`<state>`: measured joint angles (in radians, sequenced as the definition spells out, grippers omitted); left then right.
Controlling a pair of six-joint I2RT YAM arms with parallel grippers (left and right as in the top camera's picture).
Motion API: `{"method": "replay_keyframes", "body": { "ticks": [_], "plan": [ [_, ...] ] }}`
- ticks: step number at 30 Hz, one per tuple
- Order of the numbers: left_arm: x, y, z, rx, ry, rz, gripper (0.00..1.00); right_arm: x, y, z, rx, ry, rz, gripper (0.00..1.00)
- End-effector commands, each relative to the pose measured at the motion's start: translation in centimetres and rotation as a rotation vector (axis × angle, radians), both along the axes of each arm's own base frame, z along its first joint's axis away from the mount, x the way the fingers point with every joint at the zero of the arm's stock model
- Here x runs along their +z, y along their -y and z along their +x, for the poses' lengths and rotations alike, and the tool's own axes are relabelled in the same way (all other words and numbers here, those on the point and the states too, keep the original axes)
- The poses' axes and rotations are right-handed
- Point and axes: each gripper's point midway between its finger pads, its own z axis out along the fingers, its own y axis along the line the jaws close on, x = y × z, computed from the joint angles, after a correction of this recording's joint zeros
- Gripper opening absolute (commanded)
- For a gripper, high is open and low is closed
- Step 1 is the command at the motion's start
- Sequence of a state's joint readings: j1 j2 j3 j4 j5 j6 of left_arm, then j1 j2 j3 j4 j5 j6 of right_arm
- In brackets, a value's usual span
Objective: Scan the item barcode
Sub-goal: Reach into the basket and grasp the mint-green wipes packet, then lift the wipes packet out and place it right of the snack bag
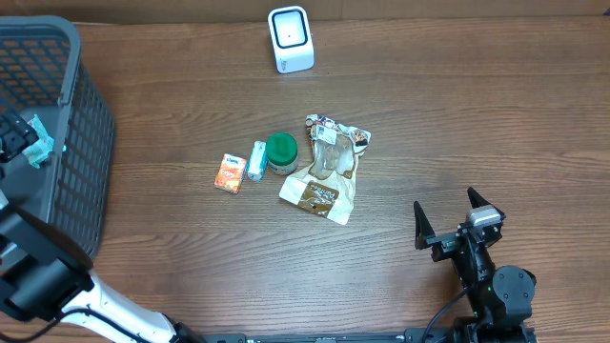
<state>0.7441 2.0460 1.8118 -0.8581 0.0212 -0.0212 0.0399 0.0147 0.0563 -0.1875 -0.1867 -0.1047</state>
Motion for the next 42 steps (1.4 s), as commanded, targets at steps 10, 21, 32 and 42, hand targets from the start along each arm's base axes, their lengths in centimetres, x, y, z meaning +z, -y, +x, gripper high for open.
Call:
{"method": "replay_keyframes", "body": {
  "ticks": [10,21,32,42],
  "plan": [
    [-5.9,-0.9,3.0,-0.069,-0.040,0.021,0.86,0.4,-0.2,-0.1,0.010,0.016,0.000,1.00],
    [-8.4,0.4,4.5,-0.112,-0.088,0.041,0.81,0.4,-0.2,-0.1,0.010,0.016,0.000,1.00],
    [-10.3,0.4,3.6,-0.046,-0.137,0.015,0.67,0.4,-0.2,-0.1,0.010,0.016,0.000,1.00],
    [-10.4,0.8,3.1,-0.048,-0.158,-0.002,0.08,0.4,-0.2,-0.1,0.010,0.016,0.000,1.00]
  ]
}}
